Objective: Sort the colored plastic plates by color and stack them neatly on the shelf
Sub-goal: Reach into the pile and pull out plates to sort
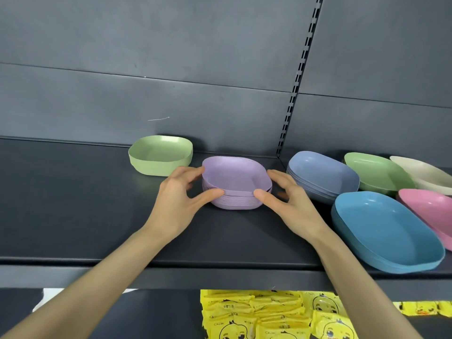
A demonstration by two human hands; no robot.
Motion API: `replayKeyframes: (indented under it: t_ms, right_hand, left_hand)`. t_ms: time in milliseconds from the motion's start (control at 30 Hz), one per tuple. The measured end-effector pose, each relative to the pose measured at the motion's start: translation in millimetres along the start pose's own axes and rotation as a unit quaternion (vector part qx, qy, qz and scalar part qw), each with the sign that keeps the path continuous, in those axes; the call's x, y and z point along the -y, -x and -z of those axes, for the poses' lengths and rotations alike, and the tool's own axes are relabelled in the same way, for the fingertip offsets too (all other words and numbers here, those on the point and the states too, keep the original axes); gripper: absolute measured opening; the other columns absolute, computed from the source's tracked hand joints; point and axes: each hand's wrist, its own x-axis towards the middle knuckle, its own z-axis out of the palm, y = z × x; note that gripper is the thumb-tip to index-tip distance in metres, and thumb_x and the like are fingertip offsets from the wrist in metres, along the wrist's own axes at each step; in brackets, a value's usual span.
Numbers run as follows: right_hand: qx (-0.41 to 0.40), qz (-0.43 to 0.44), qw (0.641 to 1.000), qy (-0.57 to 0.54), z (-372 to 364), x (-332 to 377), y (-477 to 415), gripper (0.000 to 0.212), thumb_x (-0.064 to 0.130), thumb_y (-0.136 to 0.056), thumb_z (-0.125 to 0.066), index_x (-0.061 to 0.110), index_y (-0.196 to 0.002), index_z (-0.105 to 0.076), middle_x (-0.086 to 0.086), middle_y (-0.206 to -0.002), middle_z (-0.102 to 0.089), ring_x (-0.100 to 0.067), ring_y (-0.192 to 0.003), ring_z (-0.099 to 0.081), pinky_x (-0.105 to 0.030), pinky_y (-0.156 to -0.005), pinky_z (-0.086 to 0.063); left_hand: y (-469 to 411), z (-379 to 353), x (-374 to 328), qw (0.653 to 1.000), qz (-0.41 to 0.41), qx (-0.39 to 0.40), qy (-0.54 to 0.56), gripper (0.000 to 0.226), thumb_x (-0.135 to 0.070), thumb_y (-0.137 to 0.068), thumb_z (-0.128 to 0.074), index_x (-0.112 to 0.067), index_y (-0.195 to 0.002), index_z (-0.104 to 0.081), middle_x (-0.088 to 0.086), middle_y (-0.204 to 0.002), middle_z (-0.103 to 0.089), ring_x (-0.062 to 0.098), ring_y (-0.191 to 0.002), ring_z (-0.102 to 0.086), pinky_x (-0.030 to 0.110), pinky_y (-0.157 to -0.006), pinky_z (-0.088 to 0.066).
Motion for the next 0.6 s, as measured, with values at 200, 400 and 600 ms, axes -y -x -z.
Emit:
replayKeyframes:
  t_ms: [200,400,600]
  right_hand:
    - [-0.004,-0.003,1.0,0.005,-2.6,-4.8,-0.4,0.057,0.033,-0.084,-0.065,0.027,-0.137,-0.043,0.017,-0.134,-0.041,0.001,-0.119,-0.045,-0.017,-0.098,-0.037]
    - [-0.007,-0.005,1.0,-0.019,-3.3,-7.7,0.9,0.064,0.034,-0.082,-0.068,0.031,-0.139,-0.04,0.014,-0.135,-0.049,-0.001,-0.119,-0.05,-0.008,-0.088,-0.042]
    - [-0.01,-0.003,1.0,-0.02,-3.2,-4.0,1.3,0.059,0.031,-0.082,-0.07,0.028,-0.135,-0.044,0.01,-0.133,-0.052,-0.001,-0.117,-0.051,-0.009,-0.087,-0.044]
  left_hand:
    - [1.7,-0.8,1.4,0.999,0.016,0.031,0.028,0.061,-0.025,-0.075,-0.074,-0.007,-0.13,-0.055,-0.002,-0.123,-0.048,0.014,-0.102,-0.062,0.001,-0.084,-0.044]
    - [1.8,-0.3,0.1,0.999,0.022,0.041,0.005,0.06,-0.027,-0.077,-0.073,-0.01,-0.131,-0.053,-0.007,-0.127,-0.05,0.016,-0.098,-0.064,-0.004,-0.074,-0.04]
    - [2.2,2.0,-1.8,0.999,0.019,0.045,-0.023,0.058,-0.032,-0.077,-0.073,-0.012,-0.128,-0.054,-0.007,-0.124,-0.051,0.006,-0.092,-0.062,0.006,-0.078,-0.048]
